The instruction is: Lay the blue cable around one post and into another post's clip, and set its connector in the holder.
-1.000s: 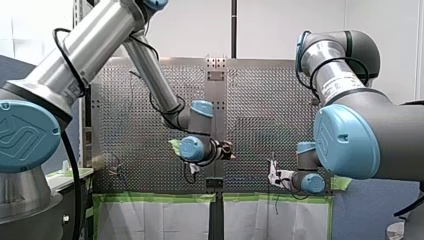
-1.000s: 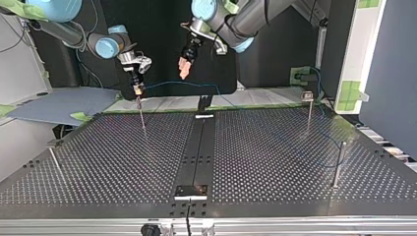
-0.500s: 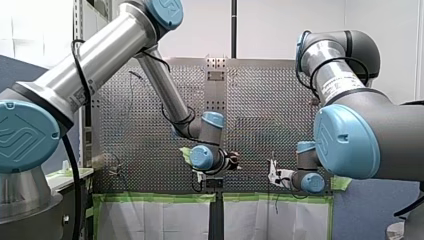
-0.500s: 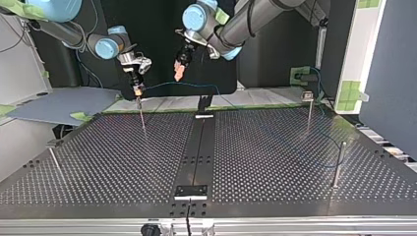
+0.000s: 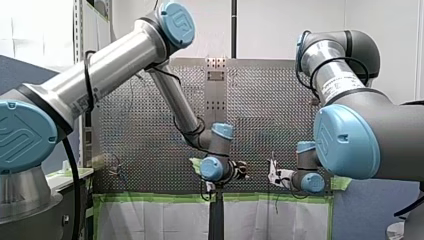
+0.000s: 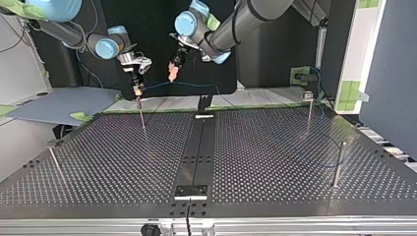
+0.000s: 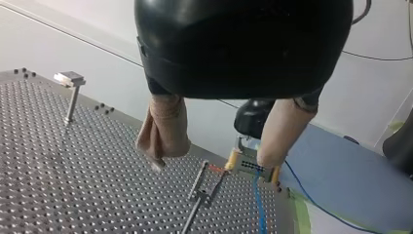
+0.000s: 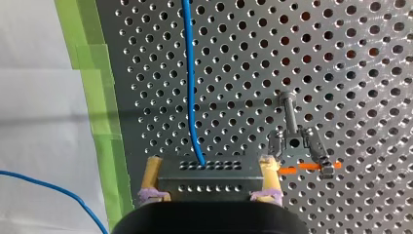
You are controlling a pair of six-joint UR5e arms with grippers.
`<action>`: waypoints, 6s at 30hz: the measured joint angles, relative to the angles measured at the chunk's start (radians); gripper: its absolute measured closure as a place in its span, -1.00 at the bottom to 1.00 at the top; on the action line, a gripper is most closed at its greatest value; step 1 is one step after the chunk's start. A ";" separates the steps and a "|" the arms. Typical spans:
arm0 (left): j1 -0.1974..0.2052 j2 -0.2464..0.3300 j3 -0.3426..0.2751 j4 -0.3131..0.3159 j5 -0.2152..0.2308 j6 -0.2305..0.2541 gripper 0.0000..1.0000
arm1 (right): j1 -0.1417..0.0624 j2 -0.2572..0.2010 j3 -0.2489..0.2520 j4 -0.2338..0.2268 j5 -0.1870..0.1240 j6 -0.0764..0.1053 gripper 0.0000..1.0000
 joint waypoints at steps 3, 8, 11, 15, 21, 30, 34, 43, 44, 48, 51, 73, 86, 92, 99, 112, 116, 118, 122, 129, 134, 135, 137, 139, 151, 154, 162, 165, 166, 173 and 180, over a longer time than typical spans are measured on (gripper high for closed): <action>-0.001 -0.024 0.024 0.000 -0.002 -0.004 -1.00 | 0.000 0.000 0.000 0.000 0.000 -0.002 1.00; -0.003 -0.066 0.045 -0.004 -0.010 -0.005 -1.00 | 0.001 0.000 0.000 0.000 0.000 -0.002 1.00; -0.003 -0.092 0.047 -0.007 -0.031 -0.004 -1.00 | 0.001 0.000 0.000 0.000 -0.001 -0.003 1.00; -0.003 -0.121 0.048 -0.007 -0.065 0.001 -1.00 | 0.001 0.000 0.000 0.000 -0.001 -0.002 1.00; -0.009 -0.130 0.048 0.008 -0.098 0.005 -1.00 | 0.001 0.000 0.001 0.000 -0.001 -0.002 1.00; -0.035 -0.130 0.048 0.071 -0.105 0.003 -1.00 | 0.001 0.001 0.000 0.001 0.000 0.000 1.00; -0.042 -0.130 0.054 0.082 -0.118 0.007 -1.00 | 0.000 0.001 0.000 0.002 0.000 -0.001 1.00; -0.043 -0.132 0.108 0.033 -0.187 0.052 -1.00 | -0.001 0.000 0.001 0.009 -0.010 -0.005 1.00; -0.043 -0.133 0.116 0.025 -0.195 0.056 -1.00 | -0.001 0.000 0.001 0.010 -0.011 -0.007 1.00; -0.044 -0.152 0.153 -0.011 -0.232 0.065 -1.00 | -0.001 0.000 0.001 0.017 -0.016 -0.015 1.00; -0.046 -0.171 0.178 -0.028 -0.260 0.068 -1.00 | -0.001 0.000 0.001 0.022 -0.023 -0.025 1.00; -0.032 -0.193 0.256 -0.038 -0.316 0.077 -1.00 | -0.018 -0.002 0.001 0.032 -0.044 -0.029 1.00; -0.046 -0.193 0.260 0.068 -0.329 0.076 0.75 | -0.038 -0.002 -0.003 0.031 -0.027 -0.015 1.00; -0.051 -0.193 0.261 0.108 -0.332 0.105 0.80 | -0.051 -0.002 -0.020 0.034 -0.011 0.003 1.00; -0.055 -0.193 0.265 0.131 -0.332 0.151 0.85 | -0.072 -0.002 -0.053 0.052 -0.001 0.013 1.00; -0.071 -0.240 0.334 0.101 -0.301 0.152 0.85 | -0.092 -0.002 -0.097 0.098 0.006 0.010 1.00; -0.077 -0.273 0.368 0.088 -0.292 0.143 0.85 | -0.106 -0.002 -0.109 0.113 0.016 0.011 1.00; -0.077 -0.284 0.387 0.085 -0.289 0.141 0.85 | -0.112 -0.002 -0.115 0.117 0.017 0.012 1.00; -0.075 -0.291 0.421 0.083 -0.285 0.139 0.85 | -0.124 -0.001 -0.125 0.123 0.020 0.013 1.00; -0.069 -0.292 0.454 0.073 -0.276 0.138 0.85 | -0.137 -0.001 -0.133 0.115 0.021 0.014 1.00; -0.077 -0.292 0.459 0.051 -0.276 0.152 0.53 | -0.138 -0.001 -0.135 0.120 0.020 0.006 1.00; -0.080 -0.292 0.458 0.043 -0.277 0.158 0.44 | -0.138 -0.001 -0.135 0.121 0.020 0.005 1.00; -0.088 -0.292 0.458 0.026 -0.282 0.175 0.44 | -0.138 -0.001 -0.135 0.122 0.020 0.003 1.00; -0.096 -0.291 0.457 0.008 -0.288 0.188 -0.33 | -0.138 -0.001 -0.135 0.122 0.020 0.003 1.00; -0.132 -0.291 0.477 -0.044 -0.381 0.271 -0.98 | -0.139 -0.001 -0.134 0.156 0.033 -0.029 1.00; -0.128 -0.291 0.491 -0.029 -0.405 0.295 -0.98 | -0.138 0.000 -0.134 0.168 0.041 -0.040 1.00; -0.113 -0.292 0.521 -0.019 -0.474 0.364 -0.98 | -0.129 0.000 -0.134 0.209 0.047 -0.085 1.00; -0.105 -0.292 0.528 -0.029 -0.500 0.390 -0.98 | -0.125 0.000 -0.134 0.221 0.048 -0.099 1.00; -0.101 -0.292 0.529 -0.036 -0.510 0.400 -0.98 | -0.125 0.000 -0.134 0.223 0.048 -0.101 1.00; -0.079 -0.293 0.531 -0.063 -0.545 0.457 -0.98 | -0.120 0.000 -0.134 0.228 0.041 -0.109 1.00; -0.066 -0.293 0.532 -0.065 -0.550 0.499 -0.98 | -0.117 0.000 -0.134 0.240 0.001 -0.133 1.00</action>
